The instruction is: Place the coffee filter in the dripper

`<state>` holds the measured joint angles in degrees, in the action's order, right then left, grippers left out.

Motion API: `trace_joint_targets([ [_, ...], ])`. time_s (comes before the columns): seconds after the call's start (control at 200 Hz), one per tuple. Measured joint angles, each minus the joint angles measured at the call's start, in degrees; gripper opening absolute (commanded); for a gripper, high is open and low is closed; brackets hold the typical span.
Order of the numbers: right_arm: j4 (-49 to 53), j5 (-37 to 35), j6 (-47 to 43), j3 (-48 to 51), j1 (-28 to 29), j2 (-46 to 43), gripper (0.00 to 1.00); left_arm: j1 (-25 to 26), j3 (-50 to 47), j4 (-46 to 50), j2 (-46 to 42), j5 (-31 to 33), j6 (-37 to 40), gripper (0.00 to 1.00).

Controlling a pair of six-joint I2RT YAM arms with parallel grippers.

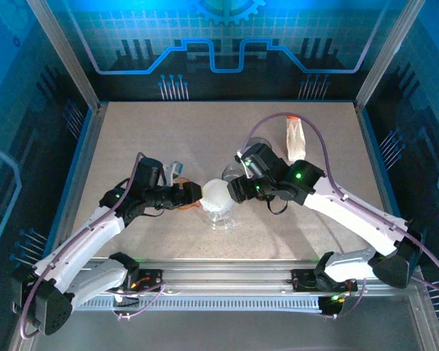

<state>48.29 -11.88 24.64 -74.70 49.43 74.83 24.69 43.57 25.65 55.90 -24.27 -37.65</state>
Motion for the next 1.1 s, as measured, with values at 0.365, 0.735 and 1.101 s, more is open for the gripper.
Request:
trace_joint_targets([
  [0.365, -2.38, -1.49, -0.11, 4.35, -0.39, -5.33, 0.74, 0.00, 1.88, 3.13, -5.49, 6.14, -0.02, 0.75],
  [0.735, -7.91, 0.81, -2.43, 20.13, -2.43, -20.00, 0.73, 0.00, 1.29, 7.04, -16.39, 18.84, -1.31, 0.85],
  [1.101, -24.17, 12.20, -2.80, 43.25, -1.07, -21.46, 0.70, 0.00, -5.14, 8.13, -20.41, 22.95, -5.99, 0.87],
])
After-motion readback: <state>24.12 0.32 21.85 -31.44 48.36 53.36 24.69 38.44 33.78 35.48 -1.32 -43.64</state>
